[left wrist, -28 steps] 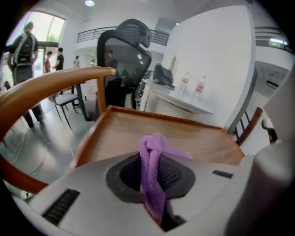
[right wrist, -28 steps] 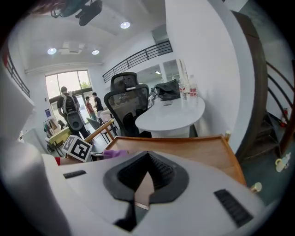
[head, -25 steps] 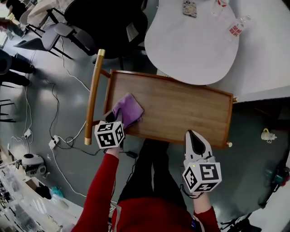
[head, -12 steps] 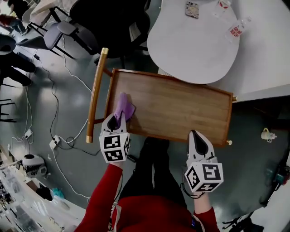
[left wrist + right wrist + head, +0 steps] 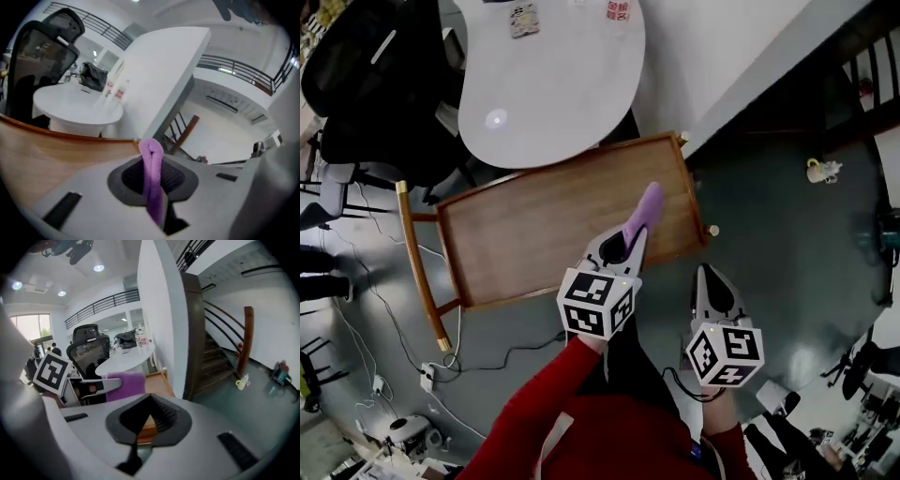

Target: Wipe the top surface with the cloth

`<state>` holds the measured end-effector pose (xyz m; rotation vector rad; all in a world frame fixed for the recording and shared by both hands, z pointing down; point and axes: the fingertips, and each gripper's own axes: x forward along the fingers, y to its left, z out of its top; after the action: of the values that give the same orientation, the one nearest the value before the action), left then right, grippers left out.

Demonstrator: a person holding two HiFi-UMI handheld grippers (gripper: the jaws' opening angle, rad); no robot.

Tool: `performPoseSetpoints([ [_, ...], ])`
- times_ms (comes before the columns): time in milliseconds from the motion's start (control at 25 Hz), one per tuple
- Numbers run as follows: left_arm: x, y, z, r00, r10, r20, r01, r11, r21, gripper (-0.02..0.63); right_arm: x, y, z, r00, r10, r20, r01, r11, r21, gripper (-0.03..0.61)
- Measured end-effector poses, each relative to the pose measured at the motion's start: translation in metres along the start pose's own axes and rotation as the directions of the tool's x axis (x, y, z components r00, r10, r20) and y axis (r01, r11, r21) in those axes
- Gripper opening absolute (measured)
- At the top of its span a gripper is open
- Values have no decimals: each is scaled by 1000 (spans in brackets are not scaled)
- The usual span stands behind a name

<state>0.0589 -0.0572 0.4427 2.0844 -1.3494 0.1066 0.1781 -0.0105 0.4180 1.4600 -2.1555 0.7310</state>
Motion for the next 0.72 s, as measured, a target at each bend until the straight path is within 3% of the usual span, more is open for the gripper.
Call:
performPoseSetpoints([
  [160,38,-67,-17,983,-176,-48,175,984,-32,51,-25,-33,-8,996,-90,13,89,994,62,3],
  [280,60,-85,-35,974,-209,-89,202,976,-81,51,-33,-44,-12,993,-117,12,115,990,82,3],
  [480,80,-53,-81,968,-85,-238,73,995,-61,51,-27,-47,-19,996,-89,-15,90,994,64,3],
  [600,65,-17,-88,966,10,-259,-17,1000,-25,51,-16,-35,-13,999,-38,-29,39,999,30,3],
  [720,33,27,-88,963,105,-247,-119,992,-44,52,2,-15,-6,998,30,-47,-30,999,-16,3],
])
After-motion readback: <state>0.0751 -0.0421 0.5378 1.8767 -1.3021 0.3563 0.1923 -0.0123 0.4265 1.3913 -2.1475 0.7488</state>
